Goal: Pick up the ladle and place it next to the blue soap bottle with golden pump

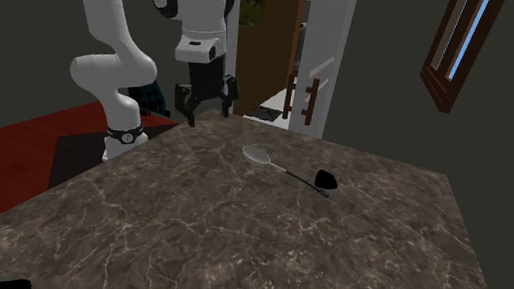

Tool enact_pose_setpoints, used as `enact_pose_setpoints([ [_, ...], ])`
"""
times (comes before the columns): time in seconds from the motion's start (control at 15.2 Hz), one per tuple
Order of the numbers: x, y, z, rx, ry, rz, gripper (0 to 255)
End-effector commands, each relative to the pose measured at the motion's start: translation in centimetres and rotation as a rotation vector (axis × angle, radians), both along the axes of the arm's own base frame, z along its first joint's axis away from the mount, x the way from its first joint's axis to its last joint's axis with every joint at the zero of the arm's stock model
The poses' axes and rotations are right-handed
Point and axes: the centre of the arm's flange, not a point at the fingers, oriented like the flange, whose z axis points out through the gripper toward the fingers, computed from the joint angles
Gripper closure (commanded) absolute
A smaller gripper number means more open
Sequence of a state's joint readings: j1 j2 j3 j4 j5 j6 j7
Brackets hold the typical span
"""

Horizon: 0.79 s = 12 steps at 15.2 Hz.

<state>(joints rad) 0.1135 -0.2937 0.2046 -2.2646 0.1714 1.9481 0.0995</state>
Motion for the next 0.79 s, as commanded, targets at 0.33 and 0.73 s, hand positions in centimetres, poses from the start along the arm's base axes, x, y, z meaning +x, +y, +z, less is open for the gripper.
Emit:
enact_pose_setpoints([
  [0.33, 4.7, 6.7, -4.2, 0.024, 0.001, 0.128, 0],
  [0.73, 7.9, 13.1, -7.5, 0.044, 0.003, 0.237, 0],
])
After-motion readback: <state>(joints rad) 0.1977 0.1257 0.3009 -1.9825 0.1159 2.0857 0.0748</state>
